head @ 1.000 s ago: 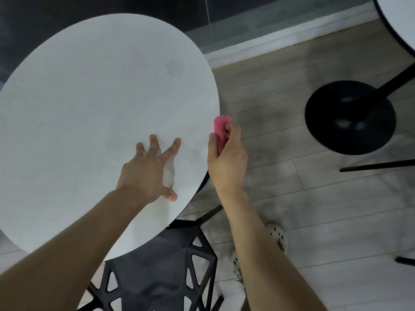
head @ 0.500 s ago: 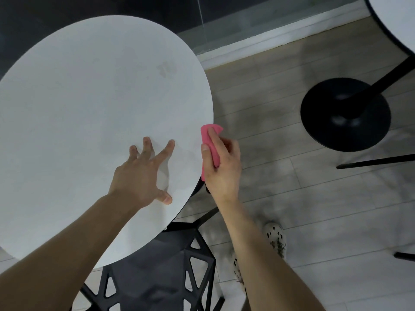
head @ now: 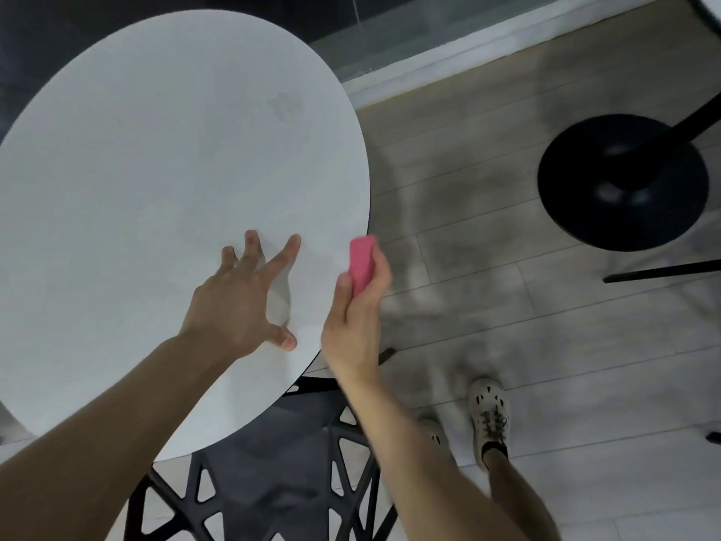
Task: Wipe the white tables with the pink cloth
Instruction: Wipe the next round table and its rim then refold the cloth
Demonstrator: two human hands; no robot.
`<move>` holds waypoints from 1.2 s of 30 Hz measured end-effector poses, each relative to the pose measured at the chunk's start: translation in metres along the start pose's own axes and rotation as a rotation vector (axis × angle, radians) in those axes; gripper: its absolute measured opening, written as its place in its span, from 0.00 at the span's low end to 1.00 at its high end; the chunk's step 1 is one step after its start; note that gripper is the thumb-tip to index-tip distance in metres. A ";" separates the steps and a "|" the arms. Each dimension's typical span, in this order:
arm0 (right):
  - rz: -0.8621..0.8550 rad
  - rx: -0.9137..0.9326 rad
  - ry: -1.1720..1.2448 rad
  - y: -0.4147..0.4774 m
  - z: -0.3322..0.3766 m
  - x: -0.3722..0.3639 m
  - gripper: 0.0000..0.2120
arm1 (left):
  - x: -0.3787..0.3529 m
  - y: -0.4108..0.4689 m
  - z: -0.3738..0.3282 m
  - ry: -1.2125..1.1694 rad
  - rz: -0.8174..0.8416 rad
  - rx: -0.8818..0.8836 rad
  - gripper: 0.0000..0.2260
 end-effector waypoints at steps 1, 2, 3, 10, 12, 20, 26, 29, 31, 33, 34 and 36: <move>-0.006 0.004 -0.027 0.025 0.007 0.011 0.26 | 0.000 0.000 -0.001 0.000 0.002 0.006 0.69; 0.002 0.037 -0.083 0.055 0.019 0.021 0.24 | 0.000 0.000 -0.001 -0.001 0.002 0.013 0.69; 0.022 0.079 -0.143 0.089 0.033 0.029 0.23 | 0.000 0.000 0.000 -0.004 0.001 0.021 0.69; 0.081 0.108 -0.092 0.127 0.059 0.030 0.20 | 0.002 -0.002 -0.001 -0.022 0.012 0.038 0.71; 0.076 0.124 -0.149 0.078 0.037 0.027 0.23 | 0.002 -0.002 -0.002 -0.021 0.015 0.049 0.71; 0.293 0.181 -0.376 0.164 0.057 0.024 0.24 | -0.003 -0.001 -0.004 -0.043 0.041 0.065 0.71; 0.304 0.196 -0.368 0.181 0.069 0.022 0.24 | -0.005 -0.003 0.002 -0.047 0.041 0.073 0.71; 0.280 0.185 -0.333 0.103 0.045 0.028 0.26 | -0.009 -0.004 -0.001 -0.003 0.048 0.069 0.71; 0.312 0.162 -0.323 0.079 0.039 0.032 0.27 | -0.012 -0.003 -0.006 0.004 0.045 0.066 0.70; 0.339 0.146 -0.348 0.111 0.045 0.034 0.25 | -0.012 -0.004 -0.009 0.003 0.060 0.075 0.70; 0.360 0.141 -0.375 0.139 0.050 0.032 0.25 | -0.012 -0.004 -0.008 0.004 0.069 0.081 0.70; 0.407 0.156 -0.444 0.198 0.066 0.022 0.24 | -0.009 0.000 -0.005 -0.016 0.076 0.083 0.70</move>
Point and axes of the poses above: each hand's wrist, its own y-axis towards the middle knuckle, its own x-axis out of the back of the hand, z = x × y, the point moved 7 cm from there along y, towards the middle knuckle, and after that the axes turned 10 degrees about z, right-handed, at the moved point
